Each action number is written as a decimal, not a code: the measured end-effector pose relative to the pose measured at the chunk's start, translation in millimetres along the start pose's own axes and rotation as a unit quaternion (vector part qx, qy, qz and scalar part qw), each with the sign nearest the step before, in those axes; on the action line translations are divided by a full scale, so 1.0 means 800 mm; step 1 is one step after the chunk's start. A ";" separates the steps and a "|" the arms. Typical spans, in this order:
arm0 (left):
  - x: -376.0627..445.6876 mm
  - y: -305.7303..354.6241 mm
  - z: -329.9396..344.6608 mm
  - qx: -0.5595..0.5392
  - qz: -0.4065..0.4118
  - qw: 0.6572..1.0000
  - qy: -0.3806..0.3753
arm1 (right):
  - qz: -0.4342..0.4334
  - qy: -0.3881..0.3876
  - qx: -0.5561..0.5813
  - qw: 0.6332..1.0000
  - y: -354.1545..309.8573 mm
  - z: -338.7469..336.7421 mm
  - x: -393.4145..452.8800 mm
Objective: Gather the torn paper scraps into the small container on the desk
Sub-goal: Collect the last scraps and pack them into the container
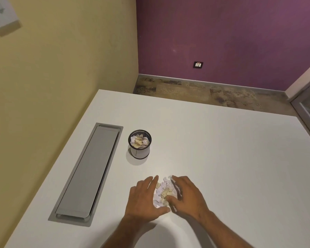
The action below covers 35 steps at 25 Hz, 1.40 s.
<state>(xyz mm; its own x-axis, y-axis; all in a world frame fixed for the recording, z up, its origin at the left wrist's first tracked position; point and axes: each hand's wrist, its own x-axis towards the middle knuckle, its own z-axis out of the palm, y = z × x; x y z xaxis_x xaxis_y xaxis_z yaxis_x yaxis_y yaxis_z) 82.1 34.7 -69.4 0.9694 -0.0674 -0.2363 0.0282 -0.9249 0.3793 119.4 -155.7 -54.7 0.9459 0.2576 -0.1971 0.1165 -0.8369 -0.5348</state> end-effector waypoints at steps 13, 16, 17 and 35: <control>0.025 0.047 -0.001 -0.139 -0.108 0.984 0.001 | 0.034 -0.066 -0.053 0.996 -0.046 0.002 0.044; 0.027 0.040 -0.001 -0.163 -0.115 0.980 0.022 | 0.060 -0.057 -0.025 0.996 -0.042 -0.004 0.048; 0.026 0.038 -0.001 -0.173 -0.124 0.977 0.024 | 0.078 -0.051 0.001 0.996 -0.040 -0.009 0.049; 0.030 0.000 -0.134 -0.433 -0.184 0.869 0.150 | -0.041 0.012 0.068 0.997 -0.192 -0.076 0.217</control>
<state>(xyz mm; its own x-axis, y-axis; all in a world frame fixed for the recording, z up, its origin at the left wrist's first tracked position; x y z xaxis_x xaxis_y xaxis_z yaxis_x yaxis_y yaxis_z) 131.7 73.5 20.8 0.8721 0.3948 -0.2892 0.3971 -0.2256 0.8896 284.0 -12.2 43.4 0.9421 0.3091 -0.1303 0.1525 -0.7406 -0.6544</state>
